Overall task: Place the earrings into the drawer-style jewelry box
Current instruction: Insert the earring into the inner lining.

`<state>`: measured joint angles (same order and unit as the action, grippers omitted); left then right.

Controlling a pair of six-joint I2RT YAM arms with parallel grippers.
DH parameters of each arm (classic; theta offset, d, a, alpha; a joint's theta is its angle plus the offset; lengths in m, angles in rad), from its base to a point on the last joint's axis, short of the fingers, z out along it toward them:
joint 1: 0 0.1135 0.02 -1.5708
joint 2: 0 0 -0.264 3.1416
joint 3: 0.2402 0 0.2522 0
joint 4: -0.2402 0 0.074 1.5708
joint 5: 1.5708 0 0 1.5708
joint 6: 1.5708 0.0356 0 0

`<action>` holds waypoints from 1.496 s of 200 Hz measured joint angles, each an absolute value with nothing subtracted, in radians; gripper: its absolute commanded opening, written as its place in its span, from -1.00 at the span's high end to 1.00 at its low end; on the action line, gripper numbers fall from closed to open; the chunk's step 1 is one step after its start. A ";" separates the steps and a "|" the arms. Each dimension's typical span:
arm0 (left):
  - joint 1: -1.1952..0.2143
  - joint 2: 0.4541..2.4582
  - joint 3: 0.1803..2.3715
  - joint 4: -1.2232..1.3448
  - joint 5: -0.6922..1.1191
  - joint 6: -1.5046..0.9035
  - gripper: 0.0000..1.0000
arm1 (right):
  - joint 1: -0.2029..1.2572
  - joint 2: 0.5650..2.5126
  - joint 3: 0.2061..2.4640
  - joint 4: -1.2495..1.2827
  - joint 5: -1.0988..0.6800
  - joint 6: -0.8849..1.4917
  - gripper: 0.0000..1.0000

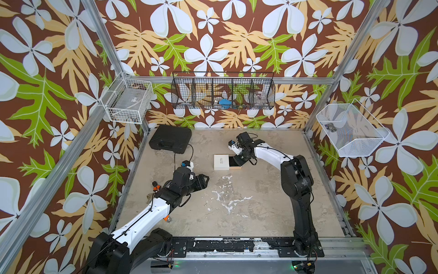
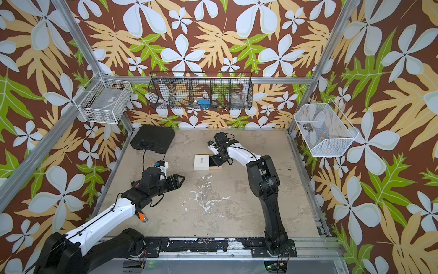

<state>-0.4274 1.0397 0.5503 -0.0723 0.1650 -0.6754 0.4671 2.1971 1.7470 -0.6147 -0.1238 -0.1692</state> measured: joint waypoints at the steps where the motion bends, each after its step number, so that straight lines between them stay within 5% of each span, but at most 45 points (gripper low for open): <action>1: -0.427 1.040 0.550 -0.072 0.165 -0.675 -0.46 | 0.467 2.197 1.748 -0.616 -0.124 -0.169 0.90; 235: -0.427 1.038 0.549 -0.072 0.166 -0.676 -0.46 | 0.479 2.286 1.871 -0.696 -0.098 -0.185 0.89; 299: -0.427 1.033 0.549 -0.072 0.166 -0.676 -0.47 | 0.479 2.308 1.901 -0.713 -0.097 -0.188 0.70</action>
